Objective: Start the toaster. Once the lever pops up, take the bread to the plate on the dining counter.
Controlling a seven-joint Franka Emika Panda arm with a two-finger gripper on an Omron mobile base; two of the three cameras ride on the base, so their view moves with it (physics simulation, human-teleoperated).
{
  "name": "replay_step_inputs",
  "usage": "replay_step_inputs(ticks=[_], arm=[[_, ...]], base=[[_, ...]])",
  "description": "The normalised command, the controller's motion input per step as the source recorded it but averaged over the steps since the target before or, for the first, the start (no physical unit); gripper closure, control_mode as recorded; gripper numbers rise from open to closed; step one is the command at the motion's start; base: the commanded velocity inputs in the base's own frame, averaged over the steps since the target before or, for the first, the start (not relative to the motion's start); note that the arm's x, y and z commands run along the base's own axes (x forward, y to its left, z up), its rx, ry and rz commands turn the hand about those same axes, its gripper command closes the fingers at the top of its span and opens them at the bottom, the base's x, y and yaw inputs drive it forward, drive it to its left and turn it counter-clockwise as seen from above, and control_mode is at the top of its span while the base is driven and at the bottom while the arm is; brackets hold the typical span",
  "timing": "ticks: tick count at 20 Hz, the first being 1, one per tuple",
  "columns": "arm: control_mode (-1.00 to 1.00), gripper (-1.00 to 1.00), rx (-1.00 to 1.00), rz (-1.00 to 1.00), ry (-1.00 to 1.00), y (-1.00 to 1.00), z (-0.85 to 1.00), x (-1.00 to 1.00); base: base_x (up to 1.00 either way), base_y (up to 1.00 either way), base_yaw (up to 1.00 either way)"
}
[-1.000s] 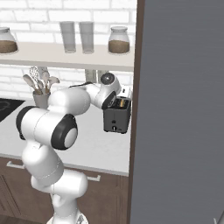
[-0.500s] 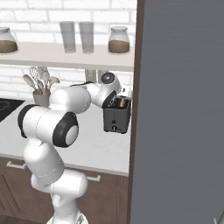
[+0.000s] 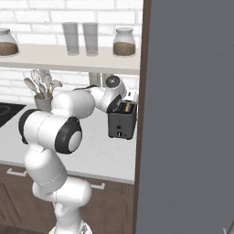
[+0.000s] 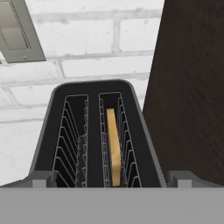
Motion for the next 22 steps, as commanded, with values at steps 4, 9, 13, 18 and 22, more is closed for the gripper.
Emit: replay_step_inputs(ticks=[4,9,13,18,22], arm=[[-1.00,-1.00,0.00,0.00,0.00,0.00,0.00,0.00],[-1.00,-1.00,0.00,0.00,0.00,0.00,0.00,0.00],[-1.00,-1.00,0.00,0.00,0.00,0.00,0.00,0.00],[-1.00,-1.00,0.00,0.00,0.00,0.00,0.00,0.00],[-1.00,-1.00,0.00,0.00,0.00,0.00,0.00,0.00]], base=[[0.00,0.00,0.00],[0.00,0.00,0.00],[0.00,0.00,0.00],[0.00,0.00,0.00],[0.00,0.00,0.00]])
